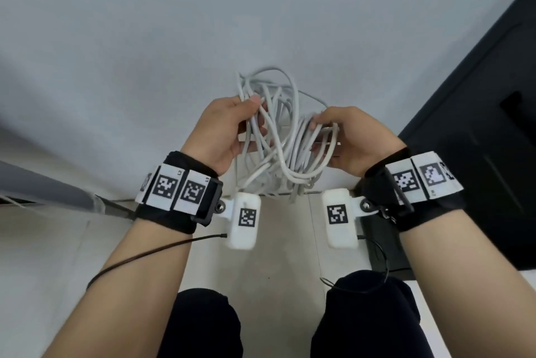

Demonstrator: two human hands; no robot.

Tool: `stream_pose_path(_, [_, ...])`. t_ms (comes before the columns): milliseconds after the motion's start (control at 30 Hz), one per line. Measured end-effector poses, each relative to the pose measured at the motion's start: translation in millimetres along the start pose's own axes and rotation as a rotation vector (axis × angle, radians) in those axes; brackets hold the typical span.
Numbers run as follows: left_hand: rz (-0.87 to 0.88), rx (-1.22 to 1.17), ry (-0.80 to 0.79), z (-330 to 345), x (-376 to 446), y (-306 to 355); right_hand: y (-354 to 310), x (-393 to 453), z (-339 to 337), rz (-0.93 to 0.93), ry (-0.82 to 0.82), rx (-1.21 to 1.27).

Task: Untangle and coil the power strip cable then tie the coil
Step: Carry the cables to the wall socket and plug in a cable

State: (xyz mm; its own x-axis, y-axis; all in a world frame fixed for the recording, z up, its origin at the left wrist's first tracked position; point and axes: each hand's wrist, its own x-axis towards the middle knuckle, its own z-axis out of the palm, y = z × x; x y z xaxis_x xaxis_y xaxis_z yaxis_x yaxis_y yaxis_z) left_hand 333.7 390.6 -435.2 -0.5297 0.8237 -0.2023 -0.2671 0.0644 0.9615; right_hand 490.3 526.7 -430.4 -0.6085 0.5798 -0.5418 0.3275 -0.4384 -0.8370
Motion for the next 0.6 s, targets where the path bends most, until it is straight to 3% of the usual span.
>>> stream_pose_path(200, [-0.022, 0.085, 0.080, -13, -6, -10, 6, 3, -10, 0.043, -0.030, -0.050])
stream_pose_path(600, [-0.003, 0.545, 0.358, -38, -55, 6, 2, -29, -72, -0.047, 0.148, -0.116])
